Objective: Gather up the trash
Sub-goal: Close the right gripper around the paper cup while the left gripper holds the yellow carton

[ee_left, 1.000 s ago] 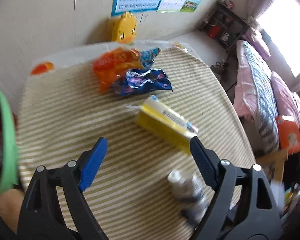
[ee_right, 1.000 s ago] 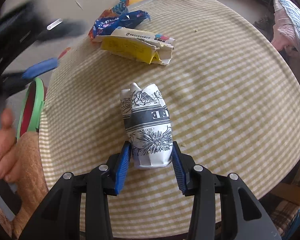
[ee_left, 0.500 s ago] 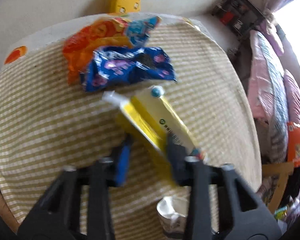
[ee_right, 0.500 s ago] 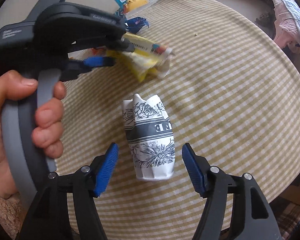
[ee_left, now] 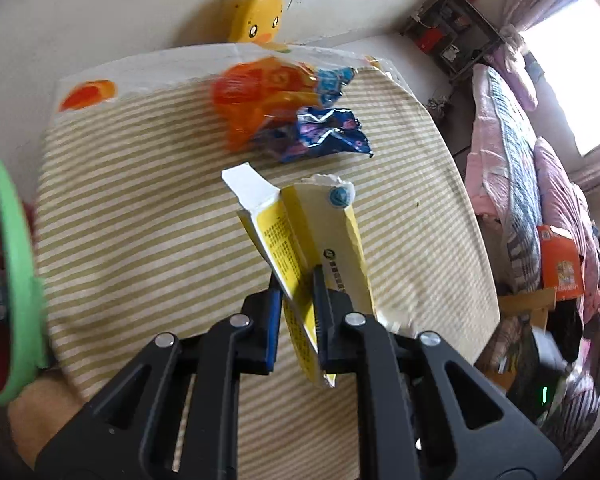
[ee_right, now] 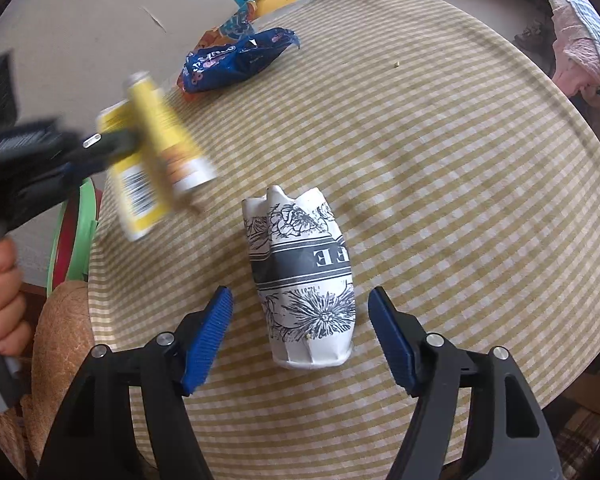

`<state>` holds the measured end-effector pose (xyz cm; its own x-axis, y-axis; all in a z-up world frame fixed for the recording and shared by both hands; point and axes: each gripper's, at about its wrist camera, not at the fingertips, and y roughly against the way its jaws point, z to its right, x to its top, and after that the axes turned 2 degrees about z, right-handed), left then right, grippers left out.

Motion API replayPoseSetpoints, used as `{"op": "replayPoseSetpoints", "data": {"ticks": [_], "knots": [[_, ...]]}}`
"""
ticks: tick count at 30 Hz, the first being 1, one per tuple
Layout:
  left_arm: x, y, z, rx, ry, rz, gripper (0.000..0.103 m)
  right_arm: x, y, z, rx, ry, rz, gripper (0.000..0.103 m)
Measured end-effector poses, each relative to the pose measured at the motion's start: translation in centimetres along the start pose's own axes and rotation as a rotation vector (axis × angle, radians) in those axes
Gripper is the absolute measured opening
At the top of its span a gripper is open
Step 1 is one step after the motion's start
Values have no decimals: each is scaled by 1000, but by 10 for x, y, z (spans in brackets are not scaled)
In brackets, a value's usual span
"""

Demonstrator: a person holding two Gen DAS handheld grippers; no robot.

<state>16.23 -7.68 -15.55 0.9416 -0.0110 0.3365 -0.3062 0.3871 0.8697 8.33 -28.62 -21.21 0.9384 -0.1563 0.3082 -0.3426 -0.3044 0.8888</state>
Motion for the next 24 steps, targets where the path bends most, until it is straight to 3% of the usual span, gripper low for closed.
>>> {"op": "replayPoseSetpoints", "data": {"ticks": [5,10,15,16,19,24], "knots": [[-25,18,-10,55,-100,-51,14,2,3,-8,-3,1,15,69],[-50,1,-18,79,-108,-105,14,4,7,-9,-4,-2,30,72],[-59,-16,-12,99,-104,-102,15,5,5,-7,-6,-7,31,72],[-60,-16,-10,108,-105,-88,19,5,4,-6,-6,-8,32,72],[-67,-13,-5,122,-103,-69,49,3,8,-5,-2,-13,37,72],[-77,-15,0,111,-100,-66,51,3,11,-6,-1,-17,47,72]]}}
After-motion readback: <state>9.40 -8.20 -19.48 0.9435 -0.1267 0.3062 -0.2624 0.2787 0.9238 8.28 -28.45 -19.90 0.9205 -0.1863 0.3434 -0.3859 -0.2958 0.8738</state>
